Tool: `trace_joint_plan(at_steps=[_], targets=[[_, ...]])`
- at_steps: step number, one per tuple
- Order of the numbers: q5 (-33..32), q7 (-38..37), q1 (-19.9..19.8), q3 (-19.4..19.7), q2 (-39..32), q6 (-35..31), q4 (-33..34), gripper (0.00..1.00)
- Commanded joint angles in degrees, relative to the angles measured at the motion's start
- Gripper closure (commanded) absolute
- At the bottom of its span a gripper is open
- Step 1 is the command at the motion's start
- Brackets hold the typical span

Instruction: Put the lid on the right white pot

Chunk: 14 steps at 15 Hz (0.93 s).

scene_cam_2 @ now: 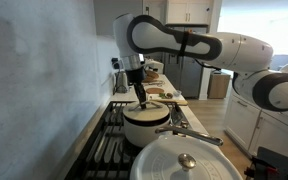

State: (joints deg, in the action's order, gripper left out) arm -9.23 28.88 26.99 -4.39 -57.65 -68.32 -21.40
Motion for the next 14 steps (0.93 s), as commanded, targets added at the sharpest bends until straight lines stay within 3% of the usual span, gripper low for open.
trace_joint_plan(at_steps=[1,9,14], targets=[[0.3,3.2,0.8,-0.2,1.0,3.9,-1.1,0.94],[0.4,7.7,2.3,-0.8,0.3,10.2,0.2,0.94],[0.7,7.9,2.5,-1.0,0.7,9.6,-0.1,0.94]])
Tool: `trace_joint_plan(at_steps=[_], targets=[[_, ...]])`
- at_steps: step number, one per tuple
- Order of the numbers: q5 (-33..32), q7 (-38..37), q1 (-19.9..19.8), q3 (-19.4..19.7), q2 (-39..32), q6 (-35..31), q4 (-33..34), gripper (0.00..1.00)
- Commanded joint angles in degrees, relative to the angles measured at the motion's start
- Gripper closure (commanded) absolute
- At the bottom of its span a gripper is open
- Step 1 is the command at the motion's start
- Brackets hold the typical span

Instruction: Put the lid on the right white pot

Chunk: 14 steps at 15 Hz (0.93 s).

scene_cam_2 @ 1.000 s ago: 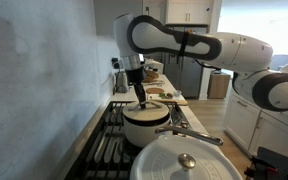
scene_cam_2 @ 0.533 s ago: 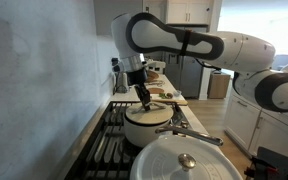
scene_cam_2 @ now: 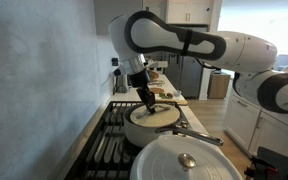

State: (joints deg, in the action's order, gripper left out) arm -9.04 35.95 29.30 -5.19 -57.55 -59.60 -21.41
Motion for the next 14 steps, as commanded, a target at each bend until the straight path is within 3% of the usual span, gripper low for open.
trace_joint_plan(at_steps=[1,9,14], targets=[[0.4,0.7,0.1,-0.2,0.5,0.2,0.1,0.94],[-0.4,0.2,0.4,0.6,-0.2,-7.2,0.7,0.94],[-1.1,0.7,0.6,1.1,0.5,-5.9,0.0,0.94]])
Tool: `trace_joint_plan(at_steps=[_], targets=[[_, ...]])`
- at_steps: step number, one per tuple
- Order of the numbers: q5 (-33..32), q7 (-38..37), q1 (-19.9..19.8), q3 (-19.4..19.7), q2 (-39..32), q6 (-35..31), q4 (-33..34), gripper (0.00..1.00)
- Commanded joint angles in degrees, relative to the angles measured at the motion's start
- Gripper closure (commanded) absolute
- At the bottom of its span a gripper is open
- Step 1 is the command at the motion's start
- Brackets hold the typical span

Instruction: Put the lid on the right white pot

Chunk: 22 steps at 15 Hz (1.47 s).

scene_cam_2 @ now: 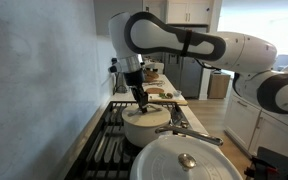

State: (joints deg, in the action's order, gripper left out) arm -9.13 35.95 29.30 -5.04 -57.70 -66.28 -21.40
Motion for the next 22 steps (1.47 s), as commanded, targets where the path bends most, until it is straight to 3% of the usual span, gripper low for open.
trace_joint_plan(at_steps=[1,15,16,18,22], targets=[[-1.2,0.6,0.7,1.2,0.8,1.4,-0.2,0.94],[-2.4,0.1,1.1,1.5,0.2,2.7,0.6,0.94],[-2.3,0.0,1.0,1.5,0.2,2.8,0.5,0.51],[-2.2,-0.3,1.0,1.5,0.3,2.9,0.4,0.45],[-2.0,-1.2,0.8,1.4,0.6,4.1,0.0,0.14]])
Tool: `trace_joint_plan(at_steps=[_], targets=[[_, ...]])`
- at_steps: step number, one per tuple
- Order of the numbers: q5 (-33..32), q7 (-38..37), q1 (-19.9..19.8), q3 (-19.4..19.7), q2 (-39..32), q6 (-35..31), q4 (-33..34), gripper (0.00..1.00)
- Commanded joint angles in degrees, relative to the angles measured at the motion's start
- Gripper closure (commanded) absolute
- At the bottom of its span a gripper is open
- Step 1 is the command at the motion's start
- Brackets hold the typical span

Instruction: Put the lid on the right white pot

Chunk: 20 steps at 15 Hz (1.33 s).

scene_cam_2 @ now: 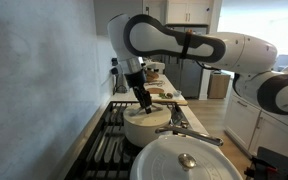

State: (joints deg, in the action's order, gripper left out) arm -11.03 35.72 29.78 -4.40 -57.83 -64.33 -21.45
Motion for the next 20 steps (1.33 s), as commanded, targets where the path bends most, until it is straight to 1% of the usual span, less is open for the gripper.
trace_joint_plan(at_steps=[1,2,3,8,11,16,20], targets=[[0.0,-1.3,0.3,0.7,0.9,2.7,0.1,0.05],[0.1,-1.6,0.3,0.7,1.0,3.0,0.1,0.01],[0.1,-1.9,0.3,0.7,1.2,3.0,0.0,0.0],[0.1,-3.7,0.2,0.7,3.1,1.8,-0.8,0.0],[0.4,-6.8,-0.2,0.7,4.8,1.2,-0.9,0.0],[4.7,-14.0,-4.0,-0.8,8.2,2.4,-0.7,0.0],[7.7,-18.3,-8.6,-1.0,10.8,4.0,-0.9,0.0]])
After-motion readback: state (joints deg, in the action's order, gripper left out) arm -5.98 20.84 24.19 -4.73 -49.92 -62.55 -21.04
